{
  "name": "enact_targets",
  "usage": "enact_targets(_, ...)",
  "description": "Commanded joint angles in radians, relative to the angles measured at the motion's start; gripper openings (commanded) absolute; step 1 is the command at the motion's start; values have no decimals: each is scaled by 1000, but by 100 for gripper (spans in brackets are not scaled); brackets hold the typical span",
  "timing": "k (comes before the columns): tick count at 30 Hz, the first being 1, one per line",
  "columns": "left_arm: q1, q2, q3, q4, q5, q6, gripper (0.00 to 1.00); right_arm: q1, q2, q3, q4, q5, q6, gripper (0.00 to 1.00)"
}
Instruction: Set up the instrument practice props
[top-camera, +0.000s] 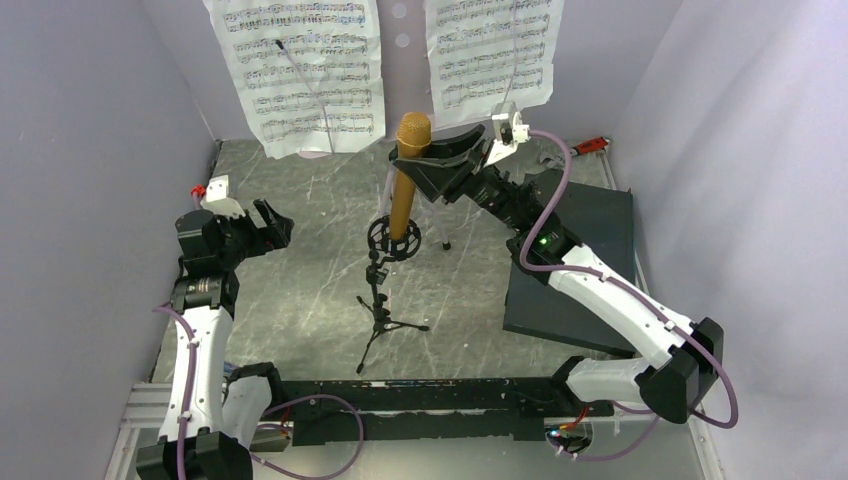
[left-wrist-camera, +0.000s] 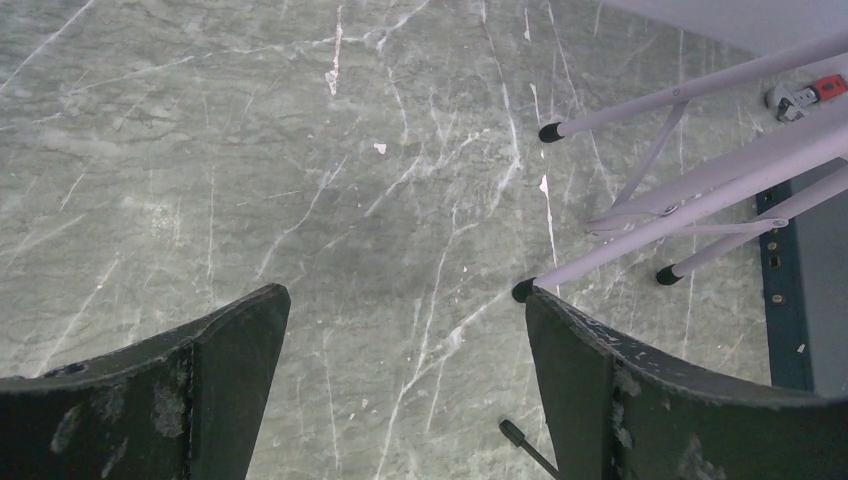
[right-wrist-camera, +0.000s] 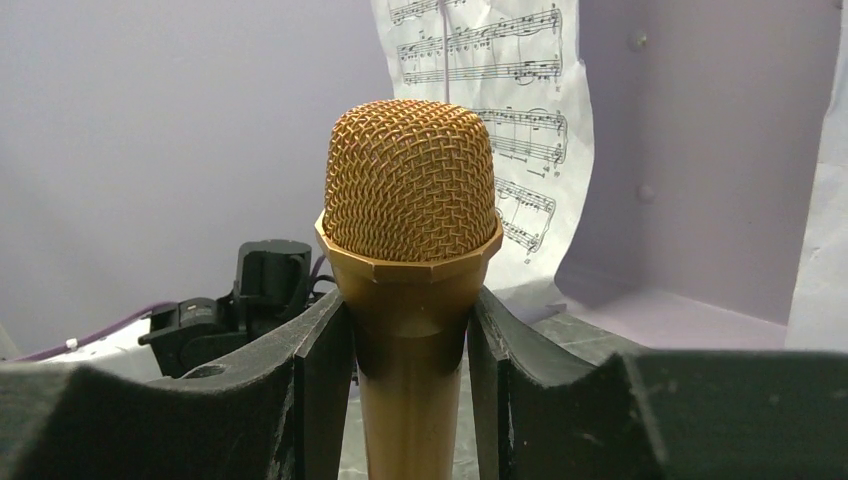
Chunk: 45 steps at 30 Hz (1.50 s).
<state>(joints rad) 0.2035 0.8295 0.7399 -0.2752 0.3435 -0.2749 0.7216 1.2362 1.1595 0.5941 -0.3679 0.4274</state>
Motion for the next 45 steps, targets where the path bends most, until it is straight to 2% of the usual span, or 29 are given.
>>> enact_targets(1,4,2,-2,9,19,6,94,3,-4,-11,78,2,31,0)
enact_targets(19,4,7,-2,4,22,5,94,12,-21,-139,120,-69,0,0)
enact_targets(30,4,8,0,-3,21,7,94,65,-37,-209,102,-57,-74,11)
enact_targets(33,4,9,0,-5,18,8,94,68,-42,-225,101,-47,-70,19)
enact_targets(34,4,10,0,-6,16,7,94,68,-44,-227,101,-48,-69,30)
enact_targets(39,4,13,3,-9,18,7,94,71,-43,-208,76,-58,-63,66)
enact_targets(41,5,14,3,-12,19,7,94,72,-42,-199,67,-63,-61,76)
enact_targets(45,4,17,2,-10,20,7,94,75,-45,-195,57,-56,-55,91)
